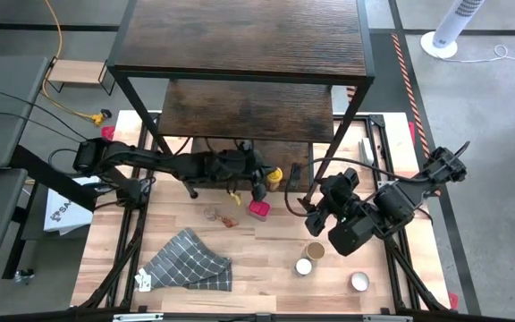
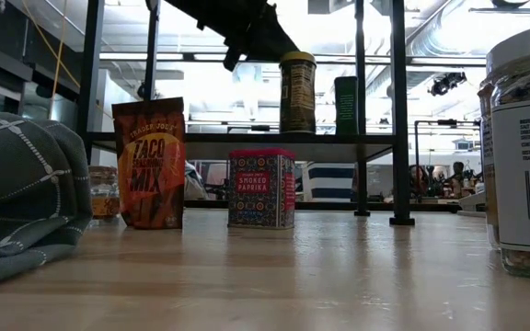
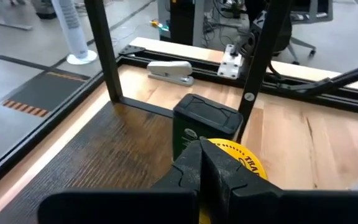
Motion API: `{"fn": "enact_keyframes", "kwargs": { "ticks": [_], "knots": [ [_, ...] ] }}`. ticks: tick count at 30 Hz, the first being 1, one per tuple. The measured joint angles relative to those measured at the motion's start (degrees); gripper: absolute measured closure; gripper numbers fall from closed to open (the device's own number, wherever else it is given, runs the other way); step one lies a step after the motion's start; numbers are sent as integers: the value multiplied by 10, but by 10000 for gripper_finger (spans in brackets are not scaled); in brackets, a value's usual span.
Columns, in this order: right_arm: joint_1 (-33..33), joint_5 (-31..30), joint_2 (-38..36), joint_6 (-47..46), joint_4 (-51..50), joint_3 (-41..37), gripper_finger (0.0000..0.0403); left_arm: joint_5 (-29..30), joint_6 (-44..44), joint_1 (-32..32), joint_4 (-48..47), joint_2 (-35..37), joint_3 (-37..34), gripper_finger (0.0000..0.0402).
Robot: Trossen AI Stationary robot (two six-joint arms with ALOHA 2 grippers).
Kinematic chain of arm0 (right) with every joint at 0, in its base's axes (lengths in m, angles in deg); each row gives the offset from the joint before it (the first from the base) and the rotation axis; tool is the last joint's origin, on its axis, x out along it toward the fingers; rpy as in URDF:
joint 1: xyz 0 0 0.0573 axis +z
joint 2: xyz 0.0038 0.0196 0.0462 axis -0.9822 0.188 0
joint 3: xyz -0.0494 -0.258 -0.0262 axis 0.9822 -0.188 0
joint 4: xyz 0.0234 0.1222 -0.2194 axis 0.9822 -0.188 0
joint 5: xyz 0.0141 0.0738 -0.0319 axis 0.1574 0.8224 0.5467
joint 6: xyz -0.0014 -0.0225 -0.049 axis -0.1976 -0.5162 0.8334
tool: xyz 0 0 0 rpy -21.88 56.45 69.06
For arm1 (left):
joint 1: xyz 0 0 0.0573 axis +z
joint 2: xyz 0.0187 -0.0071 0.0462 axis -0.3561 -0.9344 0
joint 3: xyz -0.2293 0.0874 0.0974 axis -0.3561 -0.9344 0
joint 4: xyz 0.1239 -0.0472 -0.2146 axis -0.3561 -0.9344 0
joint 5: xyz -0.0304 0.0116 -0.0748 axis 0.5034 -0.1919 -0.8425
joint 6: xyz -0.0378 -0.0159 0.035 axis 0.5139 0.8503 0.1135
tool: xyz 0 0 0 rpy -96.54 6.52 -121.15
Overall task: Shelf spices
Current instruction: Put the yellow seasoning bottle on the shelf
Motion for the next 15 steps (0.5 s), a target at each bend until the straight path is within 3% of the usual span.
{"fn": "enact_keyframes", "kwargs": {
  "ticks": [4, 10, 15],
  "knots": [
    [0, 0, 0, -1, 0, 0, 69, 18, -30, 0, 28, 10, -3, 401],
    [0, 0, 0, 2, 1, 0, 69, 49, -79, -3, -8, 34, 17, 401],
    [5, 3, 0, 2, 1, 0, 69, 26, -54, -28, -49, 50, 21, 401]
  ]
}}
